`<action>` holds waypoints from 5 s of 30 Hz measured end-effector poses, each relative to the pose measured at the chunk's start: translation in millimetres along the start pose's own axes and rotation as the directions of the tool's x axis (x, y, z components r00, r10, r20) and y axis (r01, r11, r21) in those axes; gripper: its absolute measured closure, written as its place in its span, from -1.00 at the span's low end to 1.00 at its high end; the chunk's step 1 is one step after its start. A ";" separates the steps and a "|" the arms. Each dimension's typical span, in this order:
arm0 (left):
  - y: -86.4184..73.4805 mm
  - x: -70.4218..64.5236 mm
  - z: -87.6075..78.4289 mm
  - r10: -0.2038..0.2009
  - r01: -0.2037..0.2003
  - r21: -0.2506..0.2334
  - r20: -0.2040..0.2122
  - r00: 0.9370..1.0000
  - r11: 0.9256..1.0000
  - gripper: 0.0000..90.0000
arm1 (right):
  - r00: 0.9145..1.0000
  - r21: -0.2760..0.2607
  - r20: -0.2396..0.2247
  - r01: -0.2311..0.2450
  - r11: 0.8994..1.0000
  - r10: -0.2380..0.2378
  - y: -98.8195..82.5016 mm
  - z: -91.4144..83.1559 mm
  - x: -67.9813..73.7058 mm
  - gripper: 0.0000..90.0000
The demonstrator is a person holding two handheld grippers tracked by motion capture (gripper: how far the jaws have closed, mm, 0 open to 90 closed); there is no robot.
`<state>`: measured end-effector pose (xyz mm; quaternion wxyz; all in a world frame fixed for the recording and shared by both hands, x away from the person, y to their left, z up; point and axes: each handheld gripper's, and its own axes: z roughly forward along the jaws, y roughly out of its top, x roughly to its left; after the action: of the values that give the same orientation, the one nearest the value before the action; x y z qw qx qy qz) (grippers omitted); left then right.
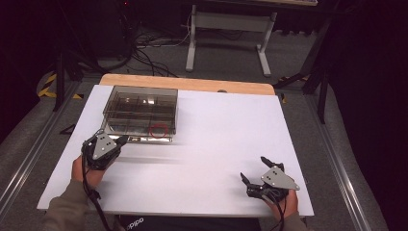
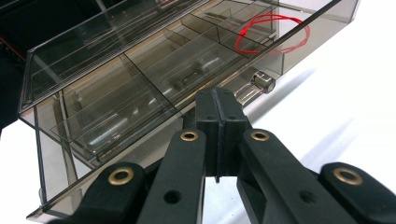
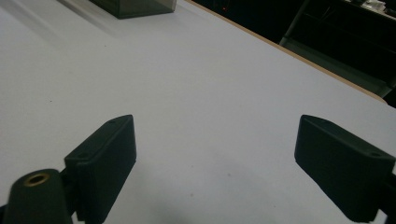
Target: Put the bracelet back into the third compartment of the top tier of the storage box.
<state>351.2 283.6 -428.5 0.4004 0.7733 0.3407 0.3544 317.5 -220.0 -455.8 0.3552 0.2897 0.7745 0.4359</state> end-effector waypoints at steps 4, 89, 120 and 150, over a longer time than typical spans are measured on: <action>0.7 -0.7 0.8 0.004 -0.004 -0.002 0.000 1.000 1.000 0.99 | 1.000 0.001 -0.002 0.002 1.000 -0.002 -0.1 0.0 0.1 -0.70; 4.3 11.3 40.0 0.006 -0.003 0.045 -0.070 0.998 0.999 0.99 | 1.000 -0.005 0.002 0.000 1.000 0.000 0.3 1.1 1.1 -0.71; 10.6 11.3 56.5 0.035 -0.030 0.066 -0.076 0.996 0.997 0.99 | 1.000 -0.009 0.006 -0.001 1.000 0.001 0.5 1.2 1.8 -0.68; 18.9 17.0 74.2 0.033 -0.027 0.078 -0.074 0.997 0.997 0.99 | 1.000 0.001 0.000 0.007 1.000 -0.007 -1.0 3.6 1.6 -0.66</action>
<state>425.5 260.9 -439.2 0.3519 0.7794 0.3572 0.3757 319.3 -217.5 -458.6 0.3564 0.2874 0.7757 0.4343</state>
